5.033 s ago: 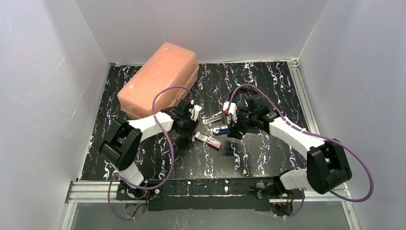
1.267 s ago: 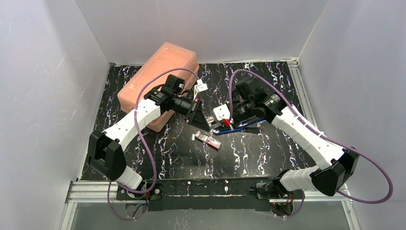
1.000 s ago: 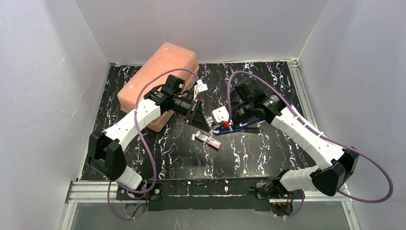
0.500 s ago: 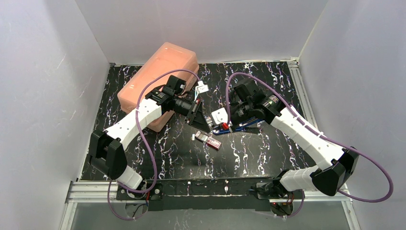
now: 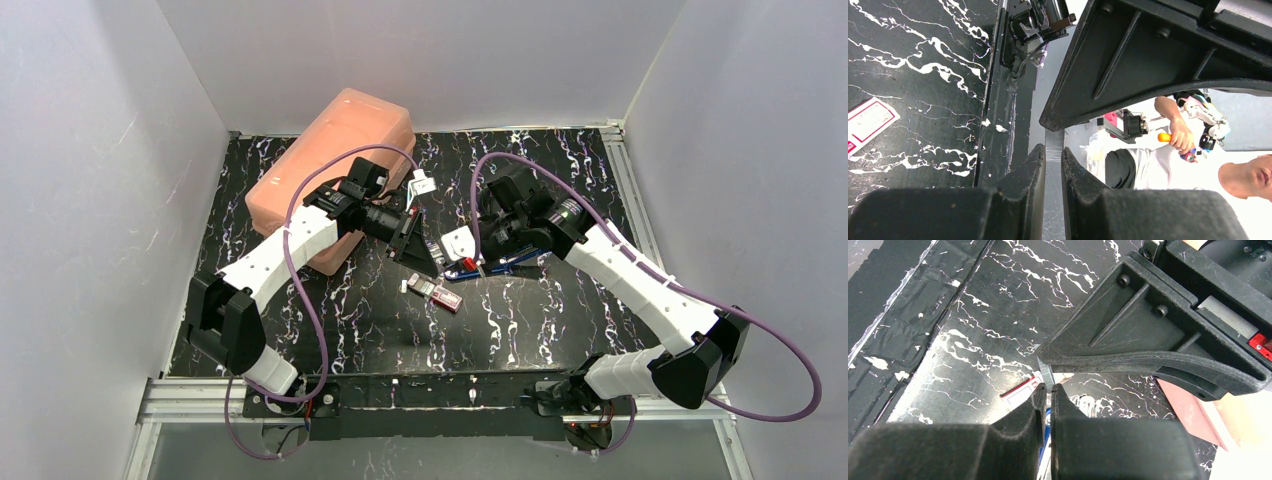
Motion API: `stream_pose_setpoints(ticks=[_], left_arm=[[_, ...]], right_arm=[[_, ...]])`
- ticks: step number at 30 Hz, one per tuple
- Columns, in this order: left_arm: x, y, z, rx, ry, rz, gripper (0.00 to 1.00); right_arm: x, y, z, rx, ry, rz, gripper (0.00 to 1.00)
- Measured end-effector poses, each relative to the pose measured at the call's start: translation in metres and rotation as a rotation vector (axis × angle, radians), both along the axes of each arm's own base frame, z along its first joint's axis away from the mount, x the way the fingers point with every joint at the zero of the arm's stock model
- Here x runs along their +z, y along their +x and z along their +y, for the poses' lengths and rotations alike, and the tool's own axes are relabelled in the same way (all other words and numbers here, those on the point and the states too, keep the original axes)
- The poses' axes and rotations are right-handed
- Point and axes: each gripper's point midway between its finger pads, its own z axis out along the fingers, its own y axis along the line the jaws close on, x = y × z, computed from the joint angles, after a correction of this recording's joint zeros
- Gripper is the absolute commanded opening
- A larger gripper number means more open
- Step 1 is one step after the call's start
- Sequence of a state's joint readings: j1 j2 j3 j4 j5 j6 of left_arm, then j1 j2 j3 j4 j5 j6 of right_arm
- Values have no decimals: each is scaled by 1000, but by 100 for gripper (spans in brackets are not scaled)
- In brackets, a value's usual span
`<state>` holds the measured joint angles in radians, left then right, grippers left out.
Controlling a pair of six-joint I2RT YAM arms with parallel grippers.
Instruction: Load the staples into the stapler
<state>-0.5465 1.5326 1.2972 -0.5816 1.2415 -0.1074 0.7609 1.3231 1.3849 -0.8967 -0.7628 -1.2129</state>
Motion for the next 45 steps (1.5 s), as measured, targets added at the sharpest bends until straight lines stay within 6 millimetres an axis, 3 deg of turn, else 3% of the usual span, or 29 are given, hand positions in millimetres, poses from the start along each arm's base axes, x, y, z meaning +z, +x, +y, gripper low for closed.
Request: stream_pose_setpoints(ticks=[13, 20, 26, 31, 38, 45], left_arm=[[5, 2, 1, -8, 5, -56, 55], [0, 22, 7, 47, 39, -239, 66], [6, 63, 32, 243, 89, -474, 68], [6, 94, 45, 360, 123, -623, 75], [1, 105, 45, 298, 101, -802, 79], [7, 102, 33, 89, 63, -1072, 69]], right_arm=[[-6, -3, -3, -5, -15, 17, 7], [-21, -9, -10, -84, -37, 135, 7], [-27, 4, -13, -237, 3, 351, 9], [-22, 36, -12, -432, 76, 629, 11], [-29, 83, -11, -664, 152, 1109, 10], [-35, 94, -6, -749, 156, 1416, 10]])
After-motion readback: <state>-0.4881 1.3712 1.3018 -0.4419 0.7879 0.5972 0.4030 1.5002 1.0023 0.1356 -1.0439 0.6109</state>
